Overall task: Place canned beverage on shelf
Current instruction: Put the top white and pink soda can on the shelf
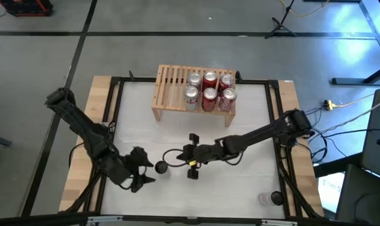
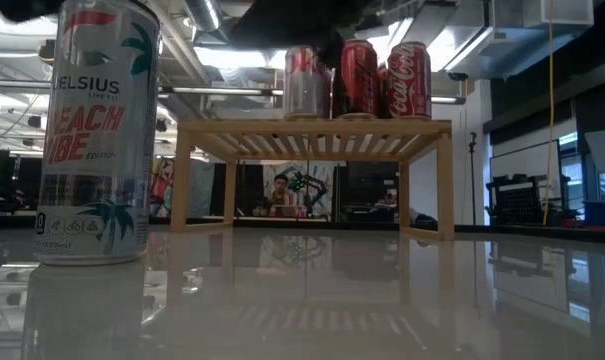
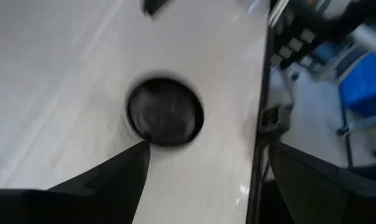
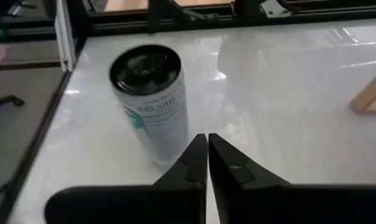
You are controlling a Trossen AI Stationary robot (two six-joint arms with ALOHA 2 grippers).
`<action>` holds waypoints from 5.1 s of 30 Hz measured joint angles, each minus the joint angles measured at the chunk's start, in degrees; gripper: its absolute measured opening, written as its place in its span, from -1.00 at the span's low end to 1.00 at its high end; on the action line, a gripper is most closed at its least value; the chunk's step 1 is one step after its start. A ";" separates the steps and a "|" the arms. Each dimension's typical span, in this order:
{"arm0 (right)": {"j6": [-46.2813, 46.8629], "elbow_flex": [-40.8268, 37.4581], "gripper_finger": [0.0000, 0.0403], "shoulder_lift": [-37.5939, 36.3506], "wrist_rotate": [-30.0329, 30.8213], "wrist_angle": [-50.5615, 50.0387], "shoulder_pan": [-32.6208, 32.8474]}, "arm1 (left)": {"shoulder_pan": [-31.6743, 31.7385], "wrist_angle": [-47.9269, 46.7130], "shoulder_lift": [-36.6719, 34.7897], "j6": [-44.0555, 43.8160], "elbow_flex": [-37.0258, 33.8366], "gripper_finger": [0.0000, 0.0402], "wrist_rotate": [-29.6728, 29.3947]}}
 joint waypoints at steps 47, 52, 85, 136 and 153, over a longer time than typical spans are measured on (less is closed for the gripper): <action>5.84 -0.02 -0.94 -2.79 -2.95 -8.60 1.05 | 5.33 19.12 6.88 20.83 -9.68 0.40 -4.85; 5.73 -0.04 -0.94 -6.83 -2.96 -13.09 1.02 | 7.54 18.48 6.22 21.92 -9.08 0.15 -1.65; -4.63 -0.04 -0.94 -47.30 -4.38 -48.22 -7.07 | 52.41 -23.58 1.00 45.38 43.88 0.19 15.74; -1.58 -0.02 -0.94 -50.73 9.09 -55.24 -13.37 | 81.77 -20.76 19.87 75.29 43.91 0.19 52.89; -1.65 -0.02 -0.94 -50.73 9.07 -54.52 -13.37 | 81.42 -21.37 19.87 76.36 43.91 0.26 49.44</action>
